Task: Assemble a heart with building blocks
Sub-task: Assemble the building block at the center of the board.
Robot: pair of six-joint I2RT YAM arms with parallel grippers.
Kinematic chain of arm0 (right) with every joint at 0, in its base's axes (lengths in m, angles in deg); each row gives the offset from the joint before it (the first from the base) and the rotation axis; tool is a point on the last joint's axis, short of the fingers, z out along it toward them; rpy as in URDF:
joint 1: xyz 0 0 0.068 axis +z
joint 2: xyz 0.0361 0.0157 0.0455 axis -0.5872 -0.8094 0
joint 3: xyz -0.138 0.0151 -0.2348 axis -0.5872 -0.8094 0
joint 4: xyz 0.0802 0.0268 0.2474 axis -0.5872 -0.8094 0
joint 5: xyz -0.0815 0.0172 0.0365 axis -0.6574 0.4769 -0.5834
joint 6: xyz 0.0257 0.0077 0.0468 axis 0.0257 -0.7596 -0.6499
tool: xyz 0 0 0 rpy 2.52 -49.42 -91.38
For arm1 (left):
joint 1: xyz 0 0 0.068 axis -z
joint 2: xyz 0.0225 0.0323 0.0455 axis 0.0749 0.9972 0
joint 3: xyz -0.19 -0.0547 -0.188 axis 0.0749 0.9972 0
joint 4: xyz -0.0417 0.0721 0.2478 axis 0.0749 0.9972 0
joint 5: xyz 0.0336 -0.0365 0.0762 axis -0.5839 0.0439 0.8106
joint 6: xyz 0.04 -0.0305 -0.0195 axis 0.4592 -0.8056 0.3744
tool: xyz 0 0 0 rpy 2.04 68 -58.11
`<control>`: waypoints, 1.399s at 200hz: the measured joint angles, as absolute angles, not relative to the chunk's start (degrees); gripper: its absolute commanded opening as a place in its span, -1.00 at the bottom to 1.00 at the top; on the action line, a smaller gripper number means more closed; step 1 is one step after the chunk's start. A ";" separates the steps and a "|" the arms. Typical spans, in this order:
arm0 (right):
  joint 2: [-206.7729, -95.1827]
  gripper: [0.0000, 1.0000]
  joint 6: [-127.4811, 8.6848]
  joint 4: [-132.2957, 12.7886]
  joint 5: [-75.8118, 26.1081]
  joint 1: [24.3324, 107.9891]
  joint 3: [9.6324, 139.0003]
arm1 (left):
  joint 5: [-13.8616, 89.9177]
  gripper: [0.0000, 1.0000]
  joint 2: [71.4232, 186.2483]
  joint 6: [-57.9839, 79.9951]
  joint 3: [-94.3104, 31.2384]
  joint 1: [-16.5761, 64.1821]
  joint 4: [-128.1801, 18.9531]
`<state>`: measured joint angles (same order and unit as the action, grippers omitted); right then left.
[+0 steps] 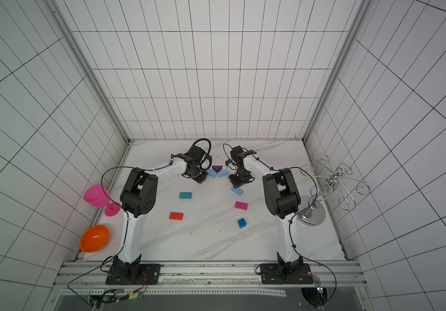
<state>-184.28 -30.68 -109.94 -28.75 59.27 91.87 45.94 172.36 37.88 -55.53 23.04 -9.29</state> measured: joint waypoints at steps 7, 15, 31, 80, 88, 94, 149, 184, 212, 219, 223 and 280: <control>-184.28 -0.87 -30.68 -109.94 -28.77 59.27 91.87 | 45.94 -0.51 172.41 37.88 -55.62 23.04 -9.22; -184.28 -0.87 -30.70 -109.94 -28.77 59.27 91.87 | 45.92 -0.52 172.52 37.88 -55.75 23.04 -9.20; -184.28 -0.87 -30.88 -109.96 -28.80 59.29 91.87 | 45.92 -0.52 172.62 37.85 -55.86 23.04 -9.20; -184.70 -0.86 -31.51 -110.53 -28.93 59.33 92.50 | 45.90 -0.51 172.67 37.85 -55.92 23.04 -9.18; -184.87 -0.86 -31.60 -110.81 -28.99 59.36 92.85 | 45.90 -0.51 172.67 37.88 -55.92 23.04 -9.18; -185.07 -0.86 -31.69 -110.99 -29.02 59.36 93.11 | 45.90 -0.51 172.67 37.85 -55.92 23.04 -9.18; -186.38 -0.84 -32.19 -111.29 -29.52 59.90 95.19 | 45.90 -0.51 172.67 37.85 -55.92 23.04 -9.18; -186.93 -0.84 -32.54 -111.51 -30.09 60.01 96.15 | 45.87 -0.51 172.69 37.83 -55.99 23.04 -9.13; -187.19 -0.85 -32.56 -111.82 -30.22 60.03 96.70 | 45.83 -0.51 172.69 37.88 -56.03 23.04 -9.11; -187.19 -0.85 -32.54 -111.82 -30.24 60.03 96.70 | 45.85 -0.50 172.69 37.85 -56.03 23.04 -9.11; -187.19 -0.85 -32.54 -111.82 -30.24 60.03 96.70 | 45.83 -0.51 172.69 37.85 -56.03 23.04 -9.11; -187.15 -0.87 -32.52 -111.95 -30.48 60.08 96.94 | 45.77 -0.50 172.69 37.88 -56.03 23.04 -9.11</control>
